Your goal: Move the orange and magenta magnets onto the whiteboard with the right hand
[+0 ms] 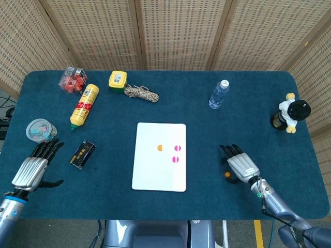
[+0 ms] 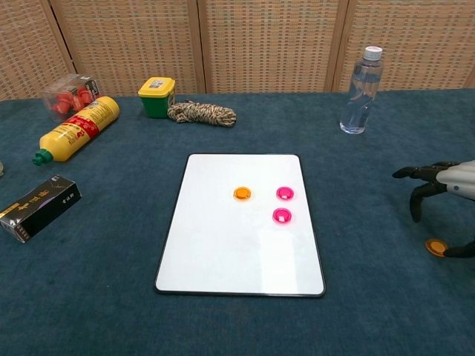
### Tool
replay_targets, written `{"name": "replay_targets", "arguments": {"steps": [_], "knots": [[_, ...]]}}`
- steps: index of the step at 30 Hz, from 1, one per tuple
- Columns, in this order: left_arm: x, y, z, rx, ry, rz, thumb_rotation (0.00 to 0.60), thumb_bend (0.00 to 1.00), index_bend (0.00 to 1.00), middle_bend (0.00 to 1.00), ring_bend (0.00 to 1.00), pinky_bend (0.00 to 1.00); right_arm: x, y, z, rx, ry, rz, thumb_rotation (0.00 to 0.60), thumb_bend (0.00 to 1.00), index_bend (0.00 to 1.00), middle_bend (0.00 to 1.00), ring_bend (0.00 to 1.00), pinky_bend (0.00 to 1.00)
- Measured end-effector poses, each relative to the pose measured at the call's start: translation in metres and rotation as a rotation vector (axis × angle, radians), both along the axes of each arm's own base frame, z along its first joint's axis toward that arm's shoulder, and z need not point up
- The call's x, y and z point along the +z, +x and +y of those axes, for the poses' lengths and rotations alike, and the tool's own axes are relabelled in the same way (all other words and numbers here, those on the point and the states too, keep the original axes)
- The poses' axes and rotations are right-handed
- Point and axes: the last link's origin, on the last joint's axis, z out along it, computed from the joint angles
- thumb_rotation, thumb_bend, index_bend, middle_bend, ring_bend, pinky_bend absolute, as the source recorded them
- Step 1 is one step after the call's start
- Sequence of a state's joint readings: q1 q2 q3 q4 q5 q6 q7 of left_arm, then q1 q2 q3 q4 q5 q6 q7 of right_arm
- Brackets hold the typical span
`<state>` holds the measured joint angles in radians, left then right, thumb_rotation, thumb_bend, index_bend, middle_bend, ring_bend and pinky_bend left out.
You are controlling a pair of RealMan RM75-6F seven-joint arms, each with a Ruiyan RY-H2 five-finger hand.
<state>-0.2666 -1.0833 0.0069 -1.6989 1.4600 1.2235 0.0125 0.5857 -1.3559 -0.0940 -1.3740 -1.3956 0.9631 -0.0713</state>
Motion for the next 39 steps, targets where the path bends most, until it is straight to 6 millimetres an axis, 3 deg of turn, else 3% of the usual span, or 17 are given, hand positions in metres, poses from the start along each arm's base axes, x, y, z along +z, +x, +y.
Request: {"name": "replay_targets", "arguments": {"steps": [29, 39], "knots": [[-0.001, 0.0, 0.0, 0.008, -0.001, 0.001, 0.6, 0.0, 0.0, 0.0, 0.0, 0.0, -0.007, -0.009, -0.003, -0.027, 0.03, 0.025, 0.6, 0.26, 0.41, 0.0, 0.0, 0.0], [-0.001, 0.0, 0.001, 0.01, -0.001, 0.001, 0.6, 0.0, 0.0, 0.0, 0.0, 0.0, -0.01, -0.012, -0.003, -0.036, 0.033, 0.028, 0.6, 0.29, 0.47, 0.0, 0.0, 0.0]]}}
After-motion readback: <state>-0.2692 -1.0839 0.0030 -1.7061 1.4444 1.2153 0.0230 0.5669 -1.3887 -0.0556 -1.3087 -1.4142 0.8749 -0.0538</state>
